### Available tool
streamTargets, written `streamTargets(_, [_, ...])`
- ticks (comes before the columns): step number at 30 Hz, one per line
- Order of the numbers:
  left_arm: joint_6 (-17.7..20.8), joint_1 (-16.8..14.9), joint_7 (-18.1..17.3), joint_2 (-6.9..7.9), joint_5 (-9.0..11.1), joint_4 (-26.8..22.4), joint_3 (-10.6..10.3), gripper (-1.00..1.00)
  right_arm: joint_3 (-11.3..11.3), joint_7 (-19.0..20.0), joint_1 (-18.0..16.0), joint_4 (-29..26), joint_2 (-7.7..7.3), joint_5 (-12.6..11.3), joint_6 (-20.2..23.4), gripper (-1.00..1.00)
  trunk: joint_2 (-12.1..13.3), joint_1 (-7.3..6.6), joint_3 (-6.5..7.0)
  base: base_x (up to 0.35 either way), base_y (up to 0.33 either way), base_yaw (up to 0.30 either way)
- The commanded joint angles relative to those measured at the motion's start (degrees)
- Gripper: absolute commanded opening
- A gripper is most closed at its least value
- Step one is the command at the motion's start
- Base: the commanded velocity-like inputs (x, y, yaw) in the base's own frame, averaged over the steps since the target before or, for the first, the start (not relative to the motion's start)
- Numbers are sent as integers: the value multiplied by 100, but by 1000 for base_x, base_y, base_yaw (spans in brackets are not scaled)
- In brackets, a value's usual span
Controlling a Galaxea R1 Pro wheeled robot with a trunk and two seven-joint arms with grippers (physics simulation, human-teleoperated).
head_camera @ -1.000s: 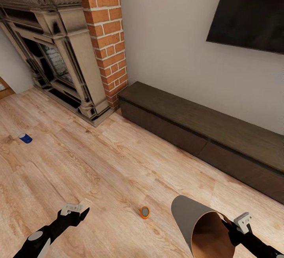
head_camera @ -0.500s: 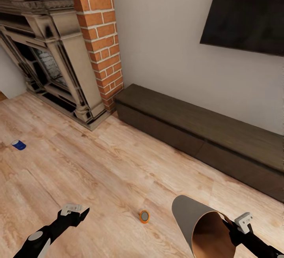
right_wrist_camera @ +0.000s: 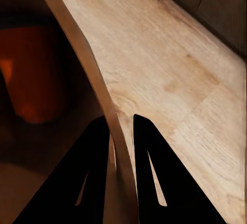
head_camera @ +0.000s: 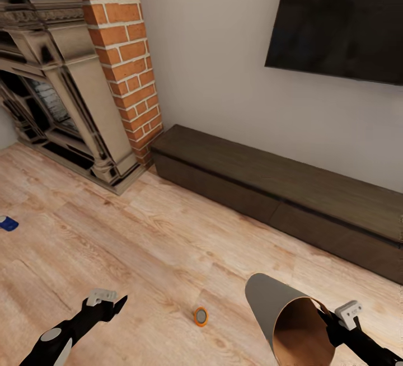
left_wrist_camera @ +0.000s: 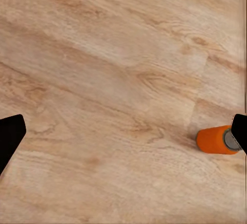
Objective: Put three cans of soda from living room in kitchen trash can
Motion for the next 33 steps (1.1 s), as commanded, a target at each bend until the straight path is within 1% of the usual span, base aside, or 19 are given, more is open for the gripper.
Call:
streamTargets(1, [4,0,0,0,-1,0,-24,100,-10,60,-2,-5,-2,-67,17,-100,0,0,8,80,-94,-159])
streamTargets(2, [9,0,0,0,-1,0,-60,100,-9,58,-2,-5,-3,-81,17,-100,0,0,16,87,-126,-159])
streamTargets(3, [18,1,8,0,-2,0,-162,100,-8,55,-2,-5,-5,-107,19,-100,0,0,23,83,-177,-159])
streamTargets(4, [28,1,19,0,1,28,-337,100,-8,51,-2,-5,-7,-135,22,-100,0,0,31,46,-229,-159])
streamTargets(5, [32,1,25,0,6,79,-419,100,-7,47,-2,-5,-7,-146,24,-100,0,0,38,29,-249,-159])
streamTargets(6, [36,-1,26,0,9,143,-472,100,-7,42,-2,-5,-8,-152,24,-100,0,0,46,19,-263,-159])
streamTargets(10, [44,-1,27,0,11,280,-546,100,-7,32,-2,-5,-5,-161,26,-100,0,0,76,10,-274,-159])
streamTargets(18, [47,-1,27,0,7,329,-572,100,-7,26,-2,-1,-4,-164,26,-100,0,0,136,-25,-293,-159])
streamTargets(29, [47,-5,17,0,5,381,-580,100,-7,13,-2,7,9,-156,26,-100,0,0,219,-112,-293,-159])
streamTargets(33, [55,-5,0,0,7,388,-573,100,-10,8,-2,11,10,-155,26,-100,0,0,249,-143,-20,-159])
